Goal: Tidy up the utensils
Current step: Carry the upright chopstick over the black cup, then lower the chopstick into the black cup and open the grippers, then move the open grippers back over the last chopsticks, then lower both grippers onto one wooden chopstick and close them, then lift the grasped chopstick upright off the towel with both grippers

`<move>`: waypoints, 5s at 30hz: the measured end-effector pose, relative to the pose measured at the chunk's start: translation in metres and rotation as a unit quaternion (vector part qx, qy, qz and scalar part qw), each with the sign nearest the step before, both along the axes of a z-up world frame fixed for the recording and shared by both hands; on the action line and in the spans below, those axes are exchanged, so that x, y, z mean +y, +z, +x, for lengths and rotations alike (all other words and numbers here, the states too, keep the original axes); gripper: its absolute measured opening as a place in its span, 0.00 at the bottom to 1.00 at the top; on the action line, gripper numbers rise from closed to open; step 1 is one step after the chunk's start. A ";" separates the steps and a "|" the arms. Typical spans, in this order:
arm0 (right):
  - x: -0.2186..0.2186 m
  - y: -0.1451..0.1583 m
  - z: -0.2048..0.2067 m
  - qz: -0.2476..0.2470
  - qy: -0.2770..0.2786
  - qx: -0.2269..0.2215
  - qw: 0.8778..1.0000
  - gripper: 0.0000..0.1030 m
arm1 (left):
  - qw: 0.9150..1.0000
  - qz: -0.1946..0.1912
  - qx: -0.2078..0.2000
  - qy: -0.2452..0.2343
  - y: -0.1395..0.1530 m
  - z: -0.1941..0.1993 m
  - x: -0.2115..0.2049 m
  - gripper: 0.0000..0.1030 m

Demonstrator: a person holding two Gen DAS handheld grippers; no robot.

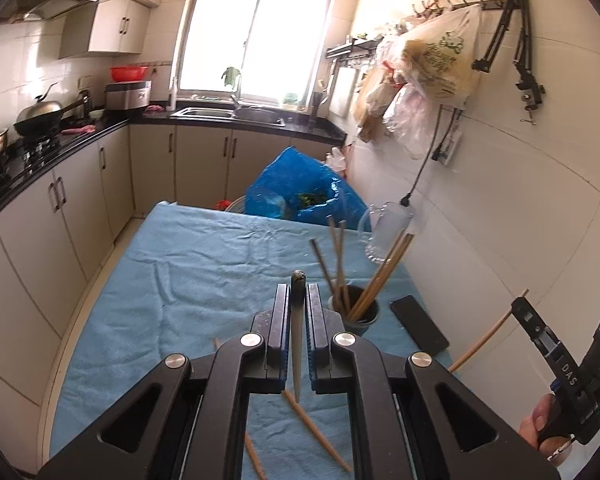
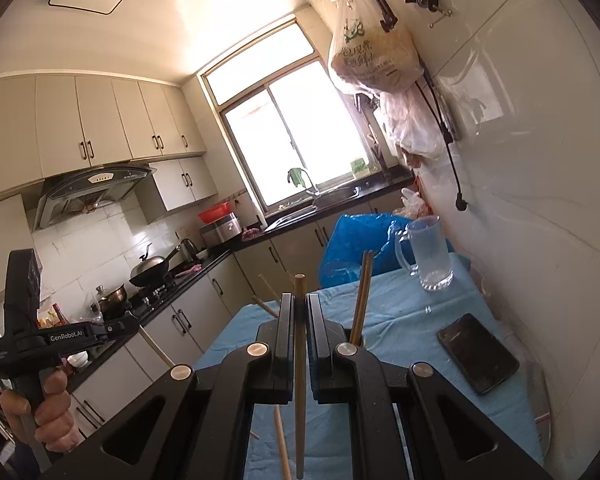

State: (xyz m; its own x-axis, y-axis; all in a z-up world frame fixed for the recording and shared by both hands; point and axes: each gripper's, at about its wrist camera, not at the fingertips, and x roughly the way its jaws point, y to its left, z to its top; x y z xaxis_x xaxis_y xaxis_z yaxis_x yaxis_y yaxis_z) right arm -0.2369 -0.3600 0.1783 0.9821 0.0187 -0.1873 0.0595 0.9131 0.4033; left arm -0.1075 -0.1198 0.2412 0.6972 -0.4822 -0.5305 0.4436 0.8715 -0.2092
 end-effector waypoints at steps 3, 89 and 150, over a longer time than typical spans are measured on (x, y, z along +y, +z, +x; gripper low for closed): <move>-0.004 0.007 0.000 -0.001 -0.004 -0.006 1.000 0.06 | 1.000 -0.001 -0.009 -0.011 0.011 0.000 -0.014 0.07; 0.072 -0.194 0.099 0.014 0.147 0.343 0.928 0.17 | 0.949 0.053 0.299 0.081 -0.235 0.161 0.012 0.25; 0.144 -0.038 0.082 -0.136 0.098 0.062 0.984 0.08 | 0.996 0.011 0.048 0.081 -0.083 0.041 0.066 0.05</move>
State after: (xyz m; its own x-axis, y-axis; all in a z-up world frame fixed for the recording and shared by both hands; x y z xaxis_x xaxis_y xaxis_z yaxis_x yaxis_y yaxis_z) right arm -0.1550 -0.2161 0.1406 0.9342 0.1371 -0.3293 -0.0944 0.9853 0.1423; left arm -0.0665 -0.0541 0.1583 0.7099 -0.3554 -0.6081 0.2765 0.9347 -0.2235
